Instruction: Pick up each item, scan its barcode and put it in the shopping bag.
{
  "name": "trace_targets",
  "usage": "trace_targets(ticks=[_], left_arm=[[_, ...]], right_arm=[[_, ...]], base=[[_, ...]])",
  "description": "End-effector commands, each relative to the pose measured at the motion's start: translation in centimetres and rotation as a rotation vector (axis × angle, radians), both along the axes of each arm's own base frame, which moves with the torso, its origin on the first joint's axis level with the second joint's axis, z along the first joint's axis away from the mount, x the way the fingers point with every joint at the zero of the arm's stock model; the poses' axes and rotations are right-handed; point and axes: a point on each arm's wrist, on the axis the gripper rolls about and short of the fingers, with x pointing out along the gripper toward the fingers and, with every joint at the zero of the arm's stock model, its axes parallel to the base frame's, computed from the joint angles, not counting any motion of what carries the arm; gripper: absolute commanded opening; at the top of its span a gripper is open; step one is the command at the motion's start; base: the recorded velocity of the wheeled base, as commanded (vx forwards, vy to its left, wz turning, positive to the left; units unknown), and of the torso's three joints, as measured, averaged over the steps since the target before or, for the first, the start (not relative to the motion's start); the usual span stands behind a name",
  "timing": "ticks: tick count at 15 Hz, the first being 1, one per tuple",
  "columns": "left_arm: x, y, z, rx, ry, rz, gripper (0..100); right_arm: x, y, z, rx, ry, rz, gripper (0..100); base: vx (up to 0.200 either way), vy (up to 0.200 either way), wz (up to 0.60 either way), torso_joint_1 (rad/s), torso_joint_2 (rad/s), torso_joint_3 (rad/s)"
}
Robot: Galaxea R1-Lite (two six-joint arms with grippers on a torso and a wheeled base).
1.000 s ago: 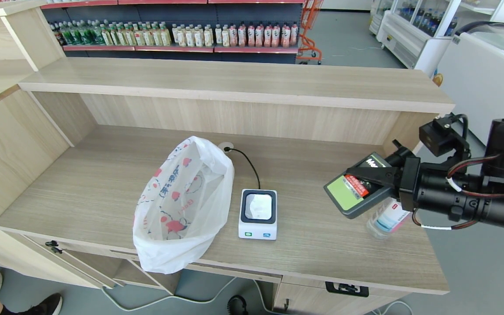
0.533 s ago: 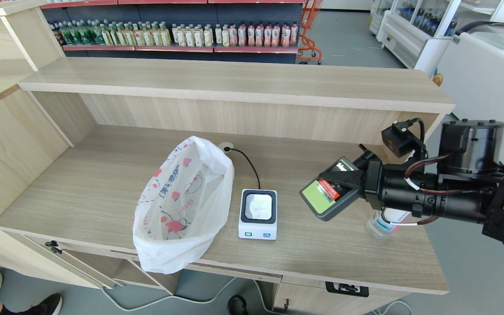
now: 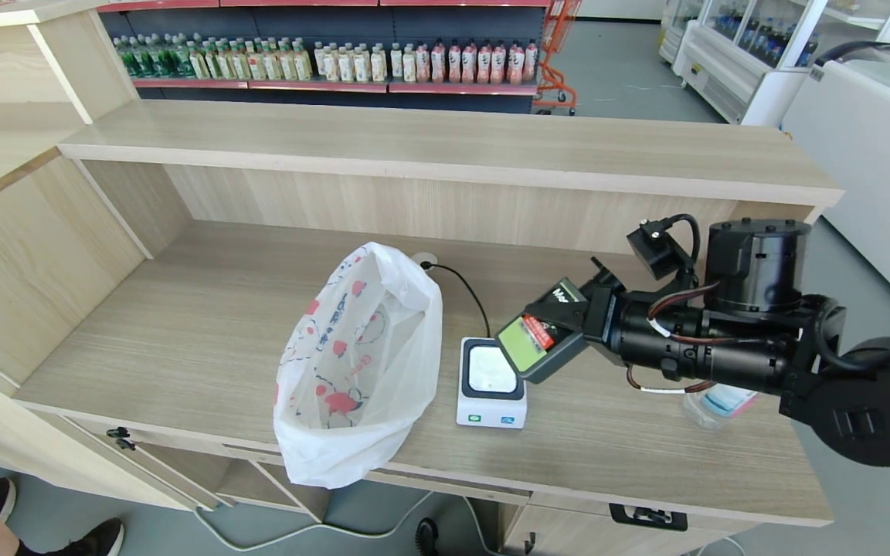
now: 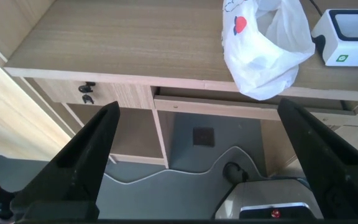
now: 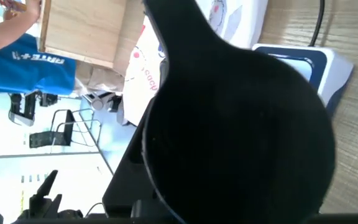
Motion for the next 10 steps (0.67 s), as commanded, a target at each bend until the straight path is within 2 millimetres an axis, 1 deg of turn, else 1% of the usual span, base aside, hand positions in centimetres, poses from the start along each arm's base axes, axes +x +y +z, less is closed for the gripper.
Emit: trace_targets(ticks=[1, 3, 5, 7, 10], left_arm=[[0.0, 0.0, 0.0, 0.000, -0.001, -0.001, 100], [0.0, 0.0, 0.0, 0.002, -0.001, -0.001, 100], [0.0, 0.0, 0.0, 0.000, -0.001, -0.001, 100], [0.0, 0.0, 0.0, -0.001, 0.000, -0.001, 100], [0.0, 0.0, 0.0, 0.000, -0.001, -0.001, 100]], right_arm=[[0.5, 0.3, -0.6, -0.007, 0.014, -0.001, 0], [1.0, 0.6, -0.9, -0.007, 0.011, -0.006, 0], [1.9, 1.0, -1.3, -0.020, 0.006, -0.054, 0], [2.0, 1.9, -1.7, -0.028, 0.011, -0.049, 0], [2.5, 4.1, -2.7, -0.050, 0.014, -0.065, 0]], base=[[0.000, 0.000, 0.00, 0.000, 0.00, 0.000], [0.000, 0.000, 0.00, 0.000, 0.00, 0.000], [0.000, 0.000, 0.00, 0.000, 0.00, 0.000], [0.000, 0.000, 0.00, 0.000, 0.00, 0.000], [0.000, 0.000, 0.00, 0.000, 0.00, 0.000]])
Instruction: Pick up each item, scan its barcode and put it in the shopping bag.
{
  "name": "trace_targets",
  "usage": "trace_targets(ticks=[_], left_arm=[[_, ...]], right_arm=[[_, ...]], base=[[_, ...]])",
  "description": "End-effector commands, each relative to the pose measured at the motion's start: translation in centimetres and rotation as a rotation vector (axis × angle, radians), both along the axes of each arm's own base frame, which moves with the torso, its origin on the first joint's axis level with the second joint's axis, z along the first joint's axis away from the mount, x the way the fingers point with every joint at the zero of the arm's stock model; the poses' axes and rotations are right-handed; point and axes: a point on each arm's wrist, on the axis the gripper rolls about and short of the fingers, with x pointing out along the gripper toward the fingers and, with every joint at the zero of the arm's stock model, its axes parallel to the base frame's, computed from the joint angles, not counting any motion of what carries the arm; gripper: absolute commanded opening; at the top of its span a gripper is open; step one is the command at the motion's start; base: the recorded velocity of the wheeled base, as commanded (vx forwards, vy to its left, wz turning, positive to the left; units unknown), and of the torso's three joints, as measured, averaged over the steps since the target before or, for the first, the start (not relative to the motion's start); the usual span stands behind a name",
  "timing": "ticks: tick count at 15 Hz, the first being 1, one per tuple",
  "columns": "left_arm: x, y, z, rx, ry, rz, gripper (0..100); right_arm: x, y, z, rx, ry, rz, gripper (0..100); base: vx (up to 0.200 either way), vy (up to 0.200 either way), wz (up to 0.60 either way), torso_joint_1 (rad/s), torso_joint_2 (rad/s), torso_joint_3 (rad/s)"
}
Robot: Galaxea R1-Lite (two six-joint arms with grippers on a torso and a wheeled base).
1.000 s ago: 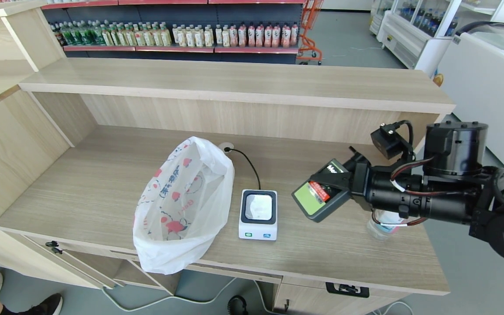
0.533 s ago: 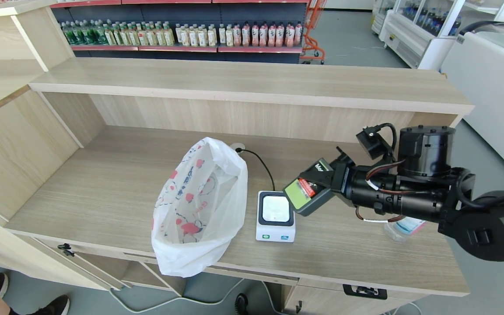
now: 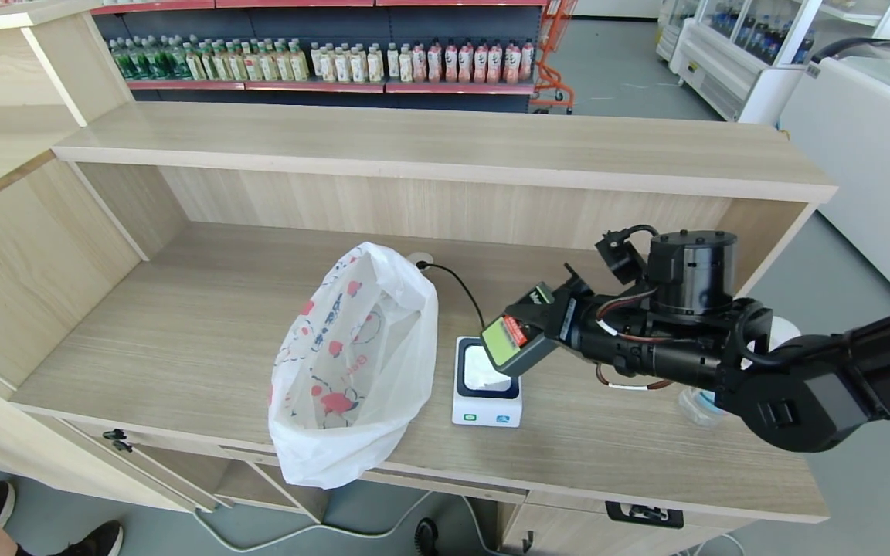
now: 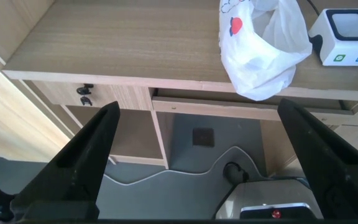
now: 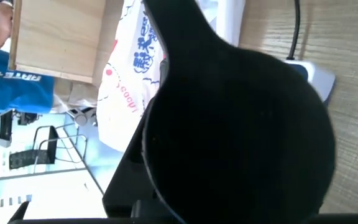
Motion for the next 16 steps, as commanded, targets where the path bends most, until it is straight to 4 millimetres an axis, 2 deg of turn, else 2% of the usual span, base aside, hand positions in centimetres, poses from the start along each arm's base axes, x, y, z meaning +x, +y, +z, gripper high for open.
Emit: trace_targets(ticks=[1, 7, 16], left_arm=[[0.0, 0.0, 0.0, 0.000, 0.000, 0.000, 100], [0.0, 0.0, 0.0, -0.003, 0.000, 0.000, 100], [0.0, 0.0, 0.0, 0.000, 0.000, 0.001, 100]], right_arm=[[0.6, 1.6, -1.1, -0.015, 0.013, 0.008, 0], [2.5, 3.4, -2.7, -0.061, -0.007, -0.010, 0], [3.6, 4.6, -4.1, -0.085, -0.008, 0.007, 0]], base=[[0.000, 0.000, 0.00, 0.000, 0.00, 0.000], [0.000, 0.000, 0.00, 0.000, 0.00, 0.000], [0.000, 0.000, 0.00, 0.000, 0.00, 0.000]])
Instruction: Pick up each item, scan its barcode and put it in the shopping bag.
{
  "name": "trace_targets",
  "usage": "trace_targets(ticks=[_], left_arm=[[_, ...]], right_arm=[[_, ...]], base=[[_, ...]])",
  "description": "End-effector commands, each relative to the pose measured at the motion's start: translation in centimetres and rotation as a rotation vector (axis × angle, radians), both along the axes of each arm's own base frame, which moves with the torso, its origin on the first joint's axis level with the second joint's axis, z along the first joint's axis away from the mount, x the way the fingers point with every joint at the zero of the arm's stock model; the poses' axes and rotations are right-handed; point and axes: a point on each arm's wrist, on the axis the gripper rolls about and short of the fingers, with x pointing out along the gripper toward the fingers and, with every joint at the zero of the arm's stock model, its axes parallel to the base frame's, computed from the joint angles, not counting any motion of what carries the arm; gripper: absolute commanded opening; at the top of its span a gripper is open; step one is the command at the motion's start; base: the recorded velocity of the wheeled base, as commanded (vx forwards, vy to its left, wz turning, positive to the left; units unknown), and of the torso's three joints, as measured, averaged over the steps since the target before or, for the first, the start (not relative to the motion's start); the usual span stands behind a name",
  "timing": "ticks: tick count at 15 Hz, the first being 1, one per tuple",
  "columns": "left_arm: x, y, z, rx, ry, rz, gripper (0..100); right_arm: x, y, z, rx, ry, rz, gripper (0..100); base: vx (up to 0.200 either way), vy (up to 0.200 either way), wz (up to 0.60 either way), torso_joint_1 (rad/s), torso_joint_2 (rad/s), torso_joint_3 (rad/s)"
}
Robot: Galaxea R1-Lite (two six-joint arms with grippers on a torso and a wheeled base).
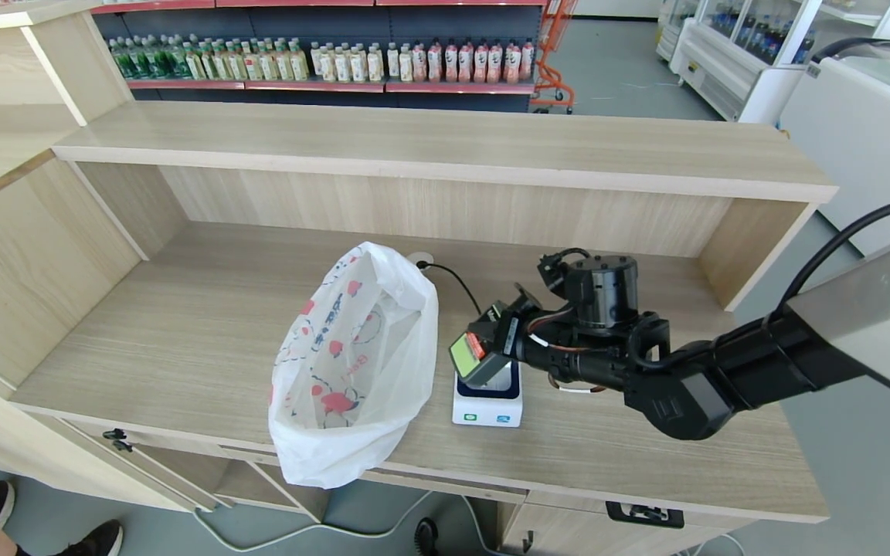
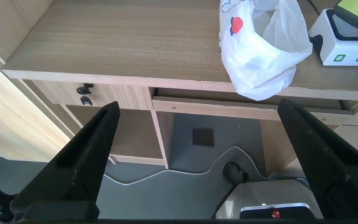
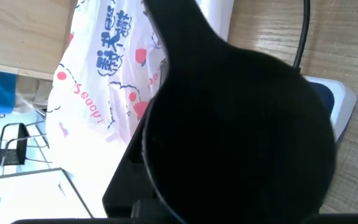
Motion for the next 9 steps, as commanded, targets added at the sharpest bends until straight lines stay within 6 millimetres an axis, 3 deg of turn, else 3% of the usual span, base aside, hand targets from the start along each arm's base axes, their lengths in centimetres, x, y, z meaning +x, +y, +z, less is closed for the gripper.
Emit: trace_targets(ticks=[1, 9], left_arm=[[0.00, 0.00, 0.00, 0.000, 0.000, 0.000, 100], [0.00, 0.00, 0.00, -0.002, 0.000, 0.000, 100]], right_arm=[[0.30, 0.50, -0.37, -0.001, 0.002, 0.007, 0], [0.47, 0.99, -0.87, -0.031, -0.015, 0.022, 0]], base=[[0.000, 0.000, 0.00, 0.000, 0.00, 0.000], [0.000, 0.000, 0.00, 0.000, 0.00, 0.000]])
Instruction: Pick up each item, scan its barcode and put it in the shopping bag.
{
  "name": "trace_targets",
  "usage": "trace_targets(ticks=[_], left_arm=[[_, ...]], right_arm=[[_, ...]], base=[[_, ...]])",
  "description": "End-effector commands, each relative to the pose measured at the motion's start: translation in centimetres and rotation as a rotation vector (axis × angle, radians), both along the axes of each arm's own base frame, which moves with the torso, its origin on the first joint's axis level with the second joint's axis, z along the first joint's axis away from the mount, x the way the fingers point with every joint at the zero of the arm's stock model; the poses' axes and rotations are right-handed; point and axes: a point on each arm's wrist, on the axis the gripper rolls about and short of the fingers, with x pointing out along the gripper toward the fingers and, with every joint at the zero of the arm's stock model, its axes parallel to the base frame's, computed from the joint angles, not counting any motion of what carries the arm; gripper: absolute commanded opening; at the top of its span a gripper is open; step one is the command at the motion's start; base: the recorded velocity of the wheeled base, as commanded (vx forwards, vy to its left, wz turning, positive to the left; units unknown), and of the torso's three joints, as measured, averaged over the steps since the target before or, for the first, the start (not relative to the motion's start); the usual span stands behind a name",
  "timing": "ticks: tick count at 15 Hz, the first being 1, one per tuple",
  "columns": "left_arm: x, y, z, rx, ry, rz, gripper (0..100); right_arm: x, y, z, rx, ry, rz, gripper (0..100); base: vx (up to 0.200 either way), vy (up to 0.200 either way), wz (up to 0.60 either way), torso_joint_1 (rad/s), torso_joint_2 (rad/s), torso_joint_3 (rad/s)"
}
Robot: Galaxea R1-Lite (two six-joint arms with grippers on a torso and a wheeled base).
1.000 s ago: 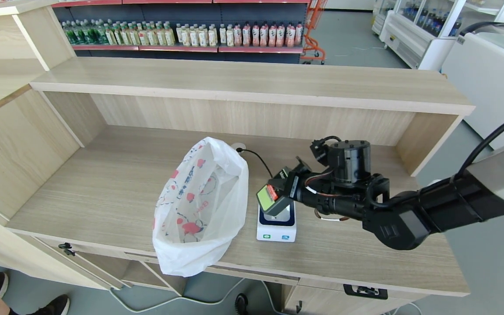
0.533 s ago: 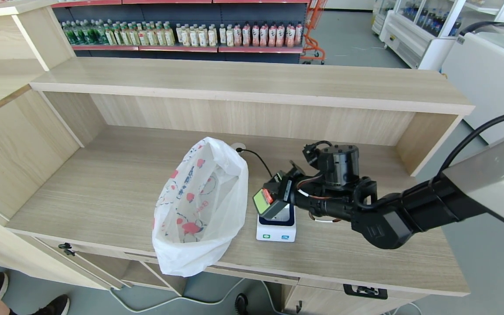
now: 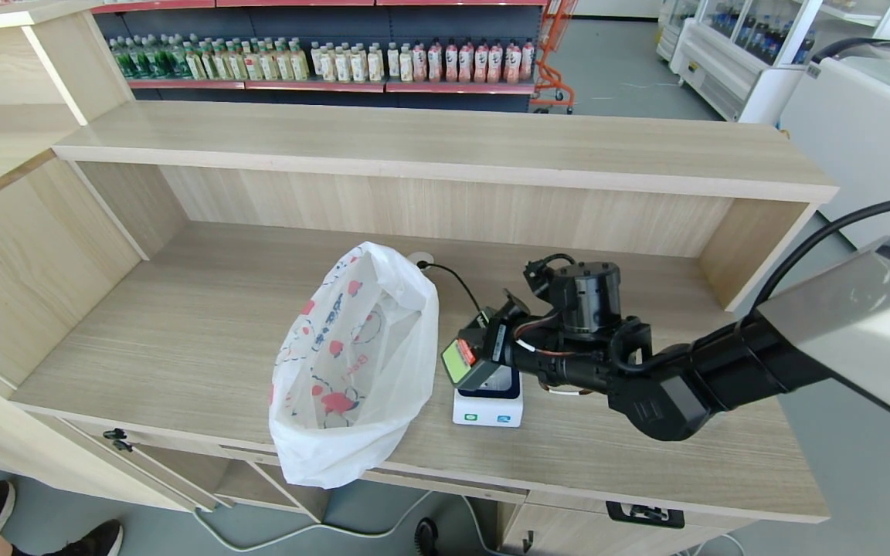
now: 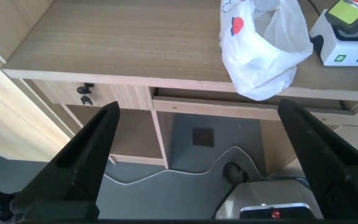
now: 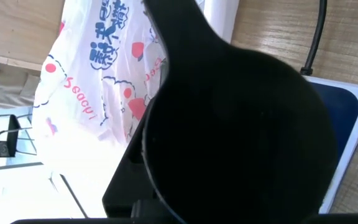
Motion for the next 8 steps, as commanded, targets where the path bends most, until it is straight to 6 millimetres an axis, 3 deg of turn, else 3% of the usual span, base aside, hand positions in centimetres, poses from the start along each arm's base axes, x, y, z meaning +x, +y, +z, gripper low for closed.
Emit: trace_targets(ticks=[1, 8], left_arm=[[0.00, 0.00, 0.00, 0.000, 0.000, -0.001, 100], [0.00, 0.00, 0.00, 0.001, -0.001, -0.001, 100]], right_arm=[[-0.02, 0.00, 0.01, 0.000, 0.000, 0.000, 0], [-0.15, -0.08, 0.49, 0.005, -0.009, 0.001, 0]], base=[[0.000, 0.000, 0.00, 0.000, 0.00, 0.000], [0.000, 0.000, 0.00, 0.000, 0.00, 0.000]])
